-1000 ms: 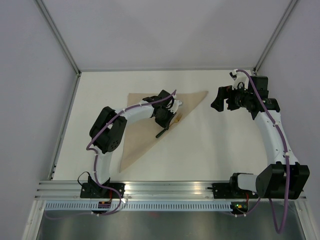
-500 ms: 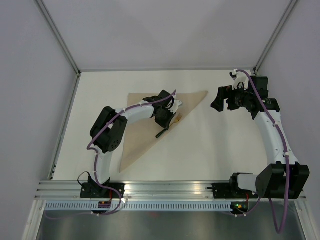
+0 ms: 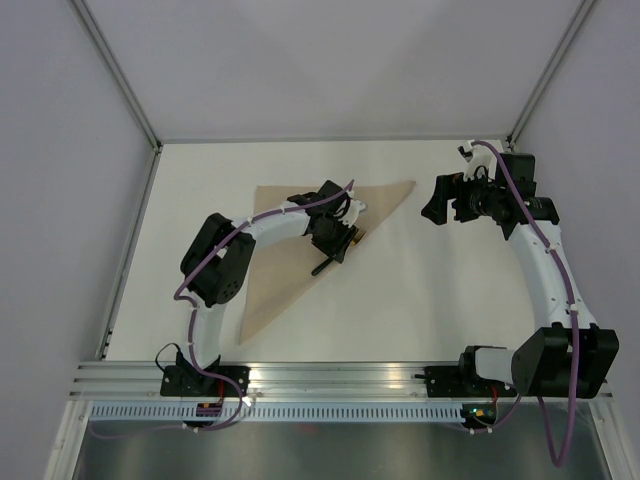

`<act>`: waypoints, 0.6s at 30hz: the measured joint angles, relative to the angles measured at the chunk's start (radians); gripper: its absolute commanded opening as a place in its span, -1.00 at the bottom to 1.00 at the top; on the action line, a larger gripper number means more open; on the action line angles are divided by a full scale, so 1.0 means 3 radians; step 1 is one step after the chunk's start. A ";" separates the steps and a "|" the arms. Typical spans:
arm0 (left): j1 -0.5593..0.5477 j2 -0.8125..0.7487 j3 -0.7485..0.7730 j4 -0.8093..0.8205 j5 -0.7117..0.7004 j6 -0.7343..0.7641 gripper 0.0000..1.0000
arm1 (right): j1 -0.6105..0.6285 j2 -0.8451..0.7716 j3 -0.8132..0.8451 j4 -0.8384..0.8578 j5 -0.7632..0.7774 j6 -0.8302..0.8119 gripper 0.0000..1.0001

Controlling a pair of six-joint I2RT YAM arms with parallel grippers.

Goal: Fold the napkin, place the utensils inside, and roll it up
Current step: Place the utensil onto the napkin, then fold the napkin

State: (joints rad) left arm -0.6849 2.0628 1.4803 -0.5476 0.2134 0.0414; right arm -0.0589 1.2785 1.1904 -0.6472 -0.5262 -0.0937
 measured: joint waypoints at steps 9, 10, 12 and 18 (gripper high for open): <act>0.0000 -0.0140 0.0017 -0.0015 -0.0003 -0.0001 0.08 | 0.0000 0.0000 -0.0003 -0.0001 -0.0006 0.0000 0.96; 0.0000 -0.0167 0.0025 -0.0015 -0.0003 -0.0001 0.11 | 0.0000 0.0000 -0.0003 -0.0003 -0.0014 0.0000 0.96; 0.0000 -0.0251 0.0032 -0.0015 -0.0003 -0.0003 0.15 | 0.0000 0.0000 -0.0003 -0.0001 -0.0029 0.0000 0.96; 0.0000 -0.0724 0.0032 -0.0034 -0.0116 -0.0172 0.27 | 0.0123 0.0000 -0.0070 0.0017 -0.0050 -0.0001 0.96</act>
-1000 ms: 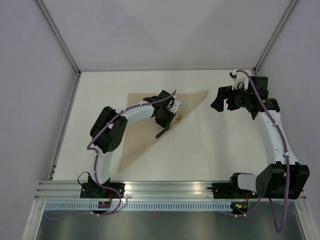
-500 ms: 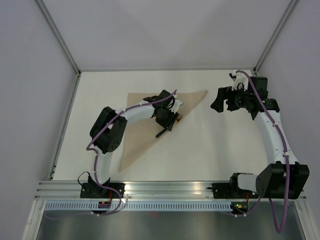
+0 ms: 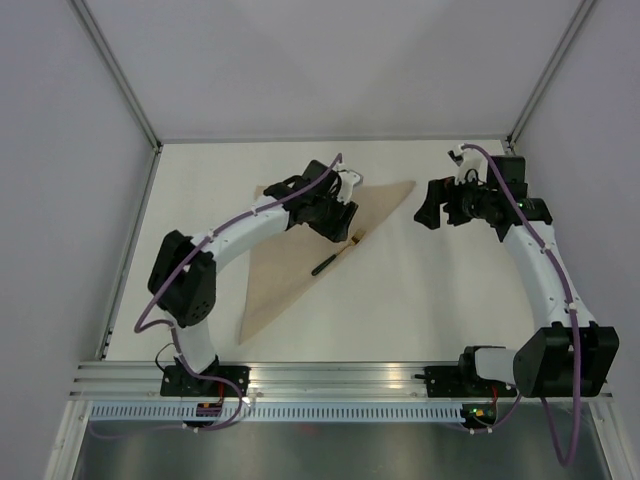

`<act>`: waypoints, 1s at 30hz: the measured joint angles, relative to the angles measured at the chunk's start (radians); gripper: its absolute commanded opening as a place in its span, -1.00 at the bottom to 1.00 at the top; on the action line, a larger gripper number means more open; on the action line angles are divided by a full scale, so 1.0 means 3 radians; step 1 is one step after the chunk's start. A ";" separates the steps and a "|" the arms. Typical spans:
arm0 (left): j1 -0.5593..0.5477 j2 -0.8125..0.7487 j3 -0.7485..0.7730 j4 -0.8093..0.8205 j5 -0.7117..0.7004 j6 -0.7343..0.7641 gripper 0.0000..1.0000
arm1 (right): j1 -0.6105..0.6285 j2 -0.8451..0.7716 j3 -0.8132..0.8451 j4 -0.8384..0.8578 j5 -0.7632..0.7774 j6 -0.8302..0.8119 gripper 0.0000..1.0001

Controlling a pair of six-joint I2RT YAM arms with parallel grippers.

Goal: Fold the napkin, place the utensils inside, and roll it up
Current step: Fold the napkin

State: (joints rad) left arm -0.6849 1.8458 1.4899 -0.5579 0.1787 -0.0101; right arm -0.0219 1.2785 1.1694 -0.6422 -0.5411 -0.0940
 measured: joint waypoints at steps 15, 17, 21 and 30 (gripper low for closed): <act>0.0104 -0.3054 0.0010 -0.0203 -0.1218 -0.1119 0.31 | 0.2578 0.0403 0.0027 0.0621 0.0889 -0.0025 0.54; 0.0104 -0.3241 0.0057 -0.0306 -0.1319 -0.1204 0.31 | 0.3076 0.0624 0.0057 0.0752 0.1092 -0.0028 0.47; 0.0104 -0.3314 0.0001 -0.0557 -0.1462 -0.1347 0.30 | 0.3833 0.1088 0.0139 0.0937 0.1367 -0.0050 0.30; 0.0103 -0.3449 -0.0187 -0.0922 -0.1559 -0.1502 0.29 | 0.4653 0.1761 0.0263 0.1231 0.1841 -0.0289 0.26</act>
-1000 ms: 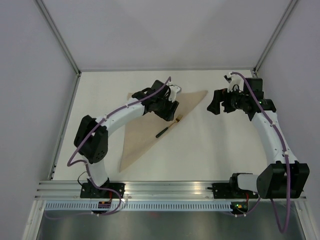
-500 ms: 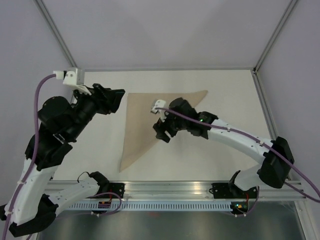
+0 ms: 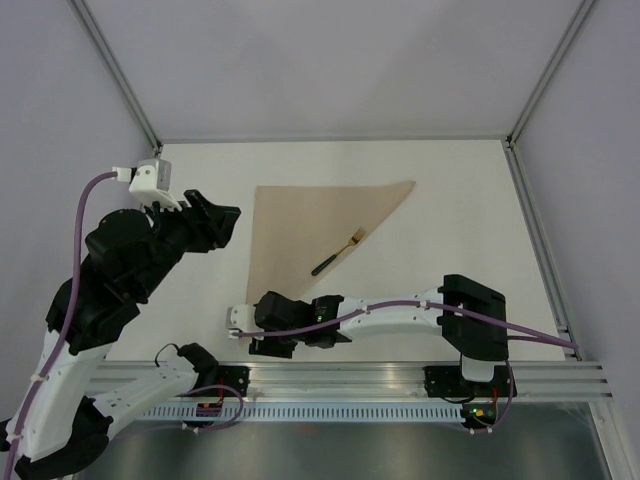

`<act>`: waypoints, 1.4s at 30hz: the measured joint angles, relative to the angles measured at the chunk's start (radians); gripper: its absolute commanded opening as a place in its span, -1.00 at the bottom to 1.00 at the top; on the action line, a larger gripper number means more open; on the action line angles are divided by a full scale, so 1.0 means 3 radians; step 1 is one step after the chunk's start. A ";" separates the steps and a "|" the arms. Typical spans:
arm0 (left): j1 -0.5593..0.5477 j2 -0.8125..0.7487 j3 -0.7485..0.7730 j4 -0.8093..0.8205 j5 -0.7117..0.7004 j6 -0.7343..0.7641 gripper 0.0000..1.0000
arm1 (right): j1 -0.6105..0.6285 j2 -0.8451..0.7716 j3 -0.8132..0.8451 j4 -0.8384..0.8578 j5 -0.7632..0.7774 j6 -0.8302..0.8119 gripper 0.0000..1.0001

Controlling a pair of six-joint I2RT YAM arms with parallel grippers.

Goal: Fold the napkin, place the utensils inside, and roll it up
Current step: Fold the napkin

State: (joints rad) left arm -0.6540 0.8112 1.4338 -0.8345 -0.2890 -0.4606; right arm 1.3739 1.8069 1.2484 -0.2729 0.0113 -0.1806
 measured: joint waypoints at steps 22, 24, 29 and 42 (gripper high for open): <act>0.0000 -0.0122 -0.0003 -0.0112 -0.0085 -0.0038 0.29 | 0.0331 0.0148 -0.0460 0.1283 0.0100 -0.0894 0.07; 0.0000 -0.0117 -0.0003 -0.0112 -0.0086 -0.0038 0.29 | 0.0341 0.0169 -0.0543 0.1404 0.0104 -0.0999 0.06; 0.0000 -0.0109 -0.0024 -0.0109 -0.0099 -0.0038 0.29 | 0.0347 0.0215 -0.0685 0.1710 0.0165 -0.1260 0.04; 0.0000 -0.0086 -0.0165 -0.0126 -0.0242 -0.0047 0.28 | 0.0361 0.0426 -0.0843 0.2405 0.0254 -0.1652 0.04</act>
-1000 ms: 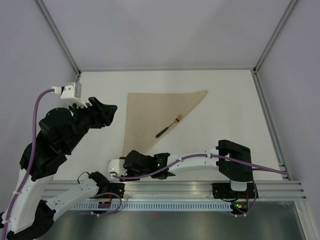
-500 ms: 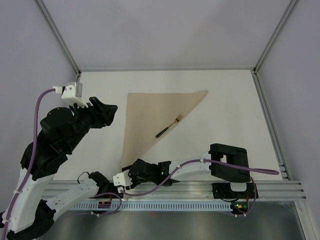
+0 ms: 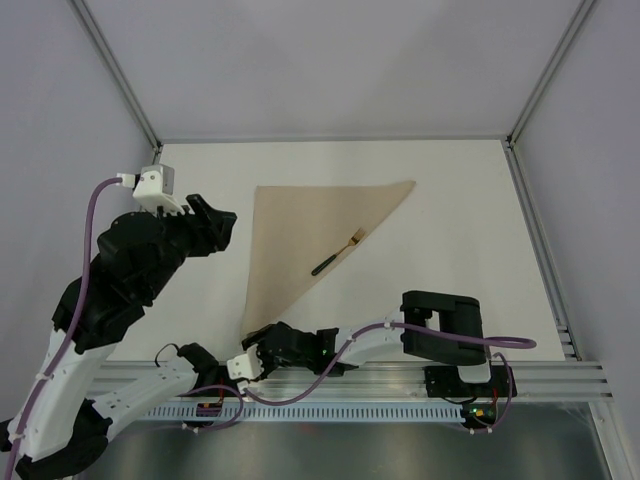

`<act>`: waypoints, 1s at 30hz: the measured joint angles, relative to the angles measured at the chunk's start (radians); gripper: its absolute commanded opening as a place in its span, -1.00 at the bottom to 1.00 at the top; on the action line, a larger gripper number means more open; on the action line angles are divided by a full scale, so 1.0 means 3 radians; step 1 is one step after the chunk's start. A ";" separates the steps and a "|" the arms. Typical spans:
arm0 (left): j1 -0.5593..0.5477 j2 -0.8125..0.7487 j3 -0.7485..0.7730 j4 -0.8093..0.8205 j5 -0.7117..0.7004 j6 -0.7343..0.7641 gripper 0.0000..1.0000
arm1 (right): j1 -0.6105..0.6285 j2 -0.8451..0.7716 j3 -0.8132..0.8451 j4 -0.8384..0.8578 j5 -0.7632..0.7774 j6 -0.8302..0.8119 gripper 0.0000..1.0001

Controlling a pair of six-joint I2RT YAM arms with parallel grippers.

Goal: Fold the napkin, place the utensils inside, and roll it up
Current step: Fold the napkin

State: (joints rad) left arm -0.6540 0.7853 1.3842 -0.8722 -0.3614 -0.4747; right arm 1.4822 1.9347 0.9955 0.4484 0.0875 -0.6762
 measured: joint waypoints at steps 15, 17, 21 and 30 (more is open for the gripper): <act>0.0000 0.0113 -0.0038 -0.0006 -0.0097 0.0000 0.29 | 0.0000 0.0421 0.0031 0.0563 0.0070 -0.0207 0.03; 0.0000 0.0114 -0.0050 -0.0005 -0.0099 0.0000 0.29 | 0.0000 0.0436 0.0032 0.0591 0.0074 -0.0215 -0.05; 0.0000 0.0118 -0.0057 -0.0006 -0.0099 0.0000 0.29 | 0.0001 0.0491 0.0043 0.0665 0.0084 -0.0262 -0.18; 0.0000 0.0107 -0.0113 -0.0005 -0.0099 0.0000 0.29 | 0.0004 0.0604 0.0085 0.0777 0.0159 -0.0334 -0.51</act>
State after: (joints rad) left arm -0.6540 0.8173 1.3502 -0.8738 -0.3912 -0.4747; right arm 1.4834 2.1159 1.0210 0.6815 0.1352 -0.7765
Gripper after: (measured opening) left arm 0.644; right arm 0.298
